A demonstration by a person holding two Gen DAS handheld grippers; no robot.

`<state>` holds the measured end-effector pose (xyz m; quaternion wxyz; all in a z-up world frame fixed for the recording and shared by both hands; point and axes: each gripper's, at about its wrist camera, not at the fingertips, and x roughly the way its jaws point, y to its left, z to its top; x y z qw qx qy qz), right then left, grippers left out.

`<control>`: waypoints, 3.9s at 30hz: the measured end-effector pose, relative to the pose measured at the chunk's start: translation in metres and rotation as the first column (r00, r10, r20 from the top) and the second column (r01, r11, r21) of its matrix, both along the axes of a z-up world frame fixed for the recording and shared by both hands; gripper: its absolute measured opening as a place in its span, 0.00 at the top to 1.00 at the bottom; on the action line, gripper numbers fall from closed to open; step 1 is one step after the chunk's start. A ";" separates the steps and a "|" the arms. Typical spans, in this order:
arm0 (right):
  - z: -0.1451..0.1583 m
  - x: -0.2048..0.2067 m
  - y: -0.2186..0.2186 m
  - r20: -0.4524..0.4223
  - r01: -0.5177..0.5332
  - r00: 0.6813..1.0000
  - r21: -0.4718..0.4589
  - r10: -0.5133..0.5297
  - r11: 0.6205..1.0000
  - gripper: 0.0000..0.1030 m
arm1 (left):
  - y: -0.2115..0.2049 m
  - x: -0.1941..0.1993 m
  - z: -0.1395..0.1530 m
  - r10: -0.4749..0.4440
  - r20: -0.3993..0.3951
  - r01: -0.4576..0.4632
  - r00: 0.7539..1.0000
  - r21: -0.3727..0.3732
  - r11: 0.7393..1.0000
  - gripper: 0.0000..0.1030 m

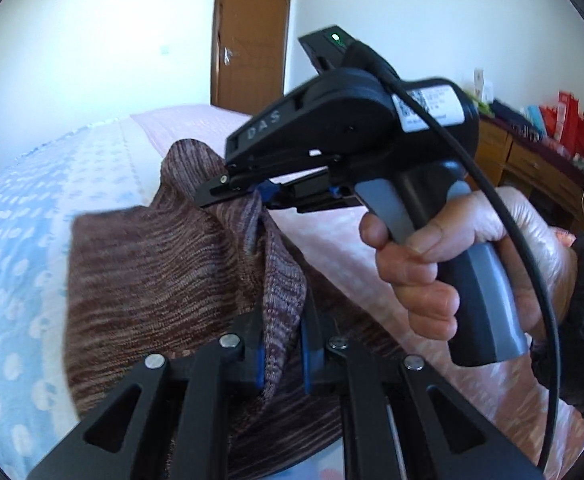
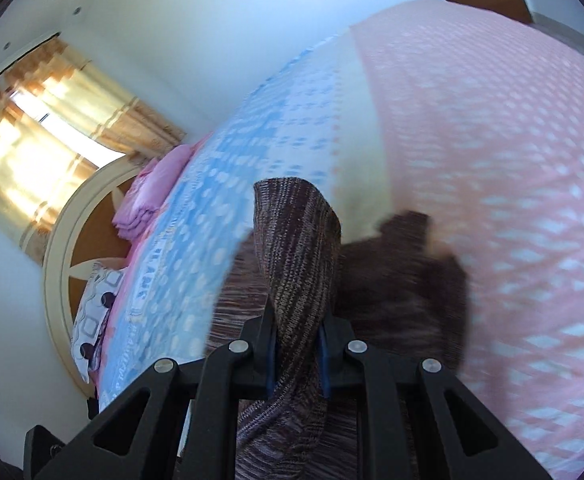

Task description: Fold small clothes

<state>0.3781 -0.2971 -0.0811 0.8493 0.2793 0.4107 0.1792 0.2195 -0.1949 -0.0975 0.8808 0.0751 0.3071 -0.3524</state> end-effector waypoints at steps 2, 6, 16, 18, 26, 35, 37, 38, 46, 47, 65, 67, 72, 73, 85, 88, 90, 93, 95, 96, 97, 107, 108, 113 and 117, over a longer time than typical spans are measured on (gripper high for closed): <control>-0.015 -0.002 -0.010 -0.032 0.012 0.999 -0.007 -0.012 1.000 0.84 | -0.005 -0.001 -0.004 -0.003 -0.025 0.004 1.000 0.018 1.000 0.86; -0.035 -0.008 -0.028 -0.051 0.053 0.997 0.034 -0.051 0.998 0.84 | -0.004 -0.008 -0.006 -0.040 -0.045 0.041 0.998 0.006 0.999 0.70; 0.008 -0.103 -0.051 0.036 0.254 0.967 -0.097 -0.252 0.962 0.78 | 0.091 -0.054 0.006 -0.039 -0.018 0.037 0.999 -0.103 0.994 0.06; 0.020 -0.128 -0.040 0.067 0.248 0.968 -0.090 -0.243 0.965 0.76 | 0.110 -0.045 0.001 0.004 -0.055 -0.011 0.998 -0.121 0.993 0.06; 0.036 -0.183 0.041 0.137 0.219 0.971 -0.182 -0.196 0.959 0.33 | 0.160 -0.047 0.003 0.201 -0.112 -0.215 0.973 -0.126 0.968 0.06; 0.016 -0.188 0.076 0.132 0.251 0.967 -0.344 -0.218 0.905 0.33 | 0.180 -0.050 0.003 0.288 -0.109 -0.298 0.951 -0.084 0.951 0.06; 0.009 -0.181 0.076 0.110 0.254 0.967 -0.322 -0.230 0.912 0.34 | 0.181 -0.049 0.003 0.298 -0.120 -0.308 0.947 -0.071 0.949 0.06; 0.005 -0.178 0.078 0.103 0.248 0.969 -0.333 -0.226 0.910 0.53 | 0.180 -0.048 0.003 0.301 -0.121 -0.310 0.946 -0.063 0.949 0.06; -0.015 -0.185 0.073 0.031 0.167 0.983 -0.567 -0.182 0.806 0.90 | 0.193 -0.046 0.007 0.299 -0.122 -0.308 0.946 -0.067 0.949 0.06; -0.020 -0.189 0.066 0.008 0.151 0.983 -0.586 -0.181 0.796 0.90 | 0.193 -0.044 0.008 0.301 -0.123 -0.310 0.946 -0.068 0.948 0.06; 0.007 -0.145 0.096 0.126 0.169 0.985 -0.563 -0.118 0.809 0.90 | 0.145 0.010 0.012 0.372 -0.069 -0.365 0.926 0.101 0.926 0.06; -0.018 -0.141 0.084 0.059 0.154 0.988 -0.554 -0.146 0.818 0.90 | 0.143 0.013 0.011 0.371 -0.080 -0.363 0.925 0.101 0.926 0.06; -0.026 -0.161 0.073 0.046 0.136 0.990 -0.484 -0.130 0.864 0.90 | 0.135 0.026 0.001 0.365 -0.123 -0.354 0.923 0.104 0.930 0.06; -0.027 -0.165 0.073 0.039 0.121 0.992 -0.489 -0.117 0.864 0.90 | 0.133 0.028 -0.001 0.364 -0.130 -0.352 0.922 0.107 0.930 0.06; 0.025 -0.151 0.026 0.167 0.277 0.958 -0.334 -0.233 0.901 0.36 | 0.133 0.047 -0.001 0.340 -0.185 -0.343 0.922 0.019 0.939 0.06; 0.027 -0.115 0.016 0.139 0.266 0.962 -0.314 -0.233 0.911 0.36 | 0.129 0.062 0.002 0.340 -0.235 -0.355 0.911 -0.023 0.934 0.06; 0.027 -0.091 0.012 0.133 0.272 0.961 -0.314 -0.241 0.910 0.39 | 0.123 0.072 0.005 0.345 -0.250 -0.368 0.905 -0.051 0.928 0.06; 0.021 -0.052 0.015 0.108 0.267 0.964 -0.409 -0.244 0.873 0.55 | 0.114 0.086 0.003 0.364 -0.268 -0.395 0.892 -0.069 0.916 0.06; 0.007 -0.024 0.020 0.059 0.237 0.969 -0.512 -0.241 0.826 0.76 | 0.108 0.095 -0.002 0.386 -0.271 -0.414 0.882 -0.053 0.909 0.06; -0.001 -0.011 0.023 0.033 0.212 0.972 -0.532 -0.231 0.820 0.81 | 0.106 0.098 -0.005 0.396 -0.267 -0.421 0.878 -0.042 0.906 0.06; -0.004 -0.006 0.023 0.029 0.198 0.976 -0.523 -0.214 0.829 0.89 | 0.103 0.102 -0.010 0.422 -0.251 -0.439 0.871 -0.016 0.898 0.06; -0.020 0.027 0.028 0.106 0.139 0.990 -0.549 -0.096 0.824 0.96 | 0.108 0.112 -0.040 0.492 -0.256 -0.498 0.832 0.043 0.866 0.01; -0.021 0.029 0.026 0.110 0.144 0.989 -0.562 -0.099 0.814 0.95 | 0.107 0.112 -0.040 0.491 -0.255 -0.498 0.833 0.042 0.866 0.00; -0.015 0.007 -0.004 0.114 0.245 0.969 -0.490 -0.218 0.836 0.48 | 0.107 0.112 -0.042 0.486 -0.255 -0.493 0.836 0.042 0.869 0.00; -0.005 -0.047 -0.040 0.124 0.336 0.940 -0.206 -0.317 0.919 0.47 | 0.108 0.113 -0.043 0.483 -0.260 -0.492 0.836 0.032 0.870 0.00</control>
